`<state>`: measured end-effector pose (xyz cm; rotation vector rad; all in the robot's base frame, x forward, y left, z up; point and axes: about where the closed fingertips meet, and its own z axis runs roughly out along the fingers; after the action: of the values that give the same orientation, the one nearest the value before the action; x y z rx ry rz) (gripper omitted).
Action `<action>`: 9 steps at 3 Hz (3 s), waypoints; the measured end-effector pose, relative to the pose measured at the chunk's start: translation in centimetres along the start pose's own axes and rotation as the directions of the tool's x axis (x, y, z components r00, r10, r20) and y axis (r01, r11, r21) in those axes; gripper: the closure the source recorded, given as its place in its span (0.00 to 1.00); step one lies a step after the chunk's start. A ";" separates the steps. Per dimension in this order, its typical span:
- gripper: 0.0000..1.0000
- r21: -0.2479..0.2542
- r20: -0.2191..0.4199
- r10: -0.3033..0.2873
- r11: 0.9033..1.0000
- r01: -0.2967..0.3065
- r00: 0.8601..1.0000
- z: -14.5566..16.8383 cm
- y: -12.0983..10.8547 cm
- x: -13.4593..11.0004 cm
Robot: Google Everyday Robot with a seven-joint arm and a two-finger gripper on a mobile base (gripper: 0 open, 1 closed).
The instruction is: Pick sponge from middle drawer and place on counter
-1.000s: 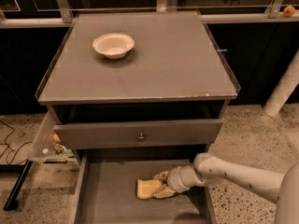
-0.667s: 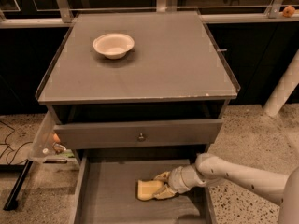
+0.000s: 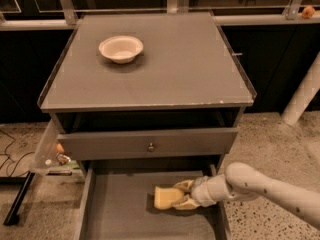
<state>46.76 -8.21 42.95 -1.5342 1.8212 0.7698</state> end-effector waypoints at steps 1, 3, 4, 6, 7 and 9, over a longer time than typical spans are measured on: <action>1.00 0.051 -0.008 0.016 0.999 -0.016 1.000 -5.3 0.2 -1.6; 1.00 0.156 -0.078 -0.075 0.984 0.086 0.994 -18.9 -0.2 -9.6; 1.00 0.152 -0.084 -0.082 0.984 0.094 0.993 -18.9 -0.1 -9.9; 1.00 0.213 -0.103 -0.142 0.964 0.161 0.985 -22.3 1.1 -12.6; 1.00 0.293 -0.141 -0.239 0.917 0.271 0.961 -27.4 2.7 -17.5; 1.00 0.352 -0.231 -0.377 0.827 0.438 0.897 -36.7 2.5 -28.4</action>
Offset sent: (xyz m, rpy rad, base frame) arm -0.0032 -0.1195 0.2287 -0.1277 -0.1660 -0.1207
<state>44.45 -18.41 88.19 -1.6522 1.5401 0.0690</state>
